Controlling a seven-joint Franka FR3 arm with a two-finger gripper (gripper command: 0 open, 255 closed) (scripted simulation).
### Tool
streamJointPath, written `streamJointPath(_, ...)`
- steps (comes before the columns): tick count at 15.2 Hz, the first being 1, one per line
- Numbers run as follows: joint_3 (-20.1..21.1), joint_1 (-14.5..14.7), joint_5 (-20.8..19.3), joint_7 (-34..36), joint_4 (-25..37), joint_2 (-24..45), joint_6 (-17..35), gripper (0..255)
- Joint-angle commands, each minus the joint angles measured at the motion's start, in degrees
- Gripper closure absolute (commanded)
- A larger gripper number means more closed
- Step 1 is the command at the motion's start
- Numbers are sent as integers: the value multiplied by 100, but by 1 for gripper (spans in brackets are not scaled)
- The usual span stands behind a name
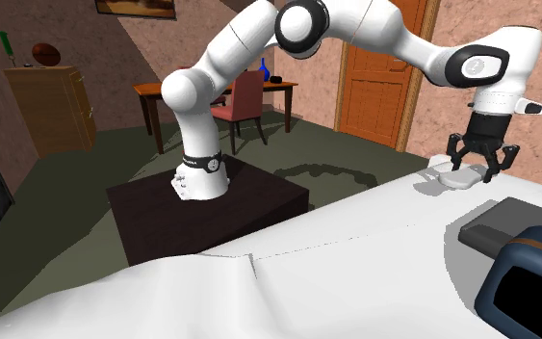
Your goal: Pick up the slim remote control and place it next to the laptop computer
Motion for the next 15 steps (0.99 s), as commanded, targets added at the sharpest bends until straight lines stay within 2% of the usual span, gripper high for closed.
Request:
streamJointPath(1, 6, 2, 7, -1, -57, 59, 121, 255)
streamJointPath(11, 40, -11, 43, -10, -155, 481, 640, 255)
streamJointPath(15, 40, -11, 43, -10, -155, 481, 640, 255)
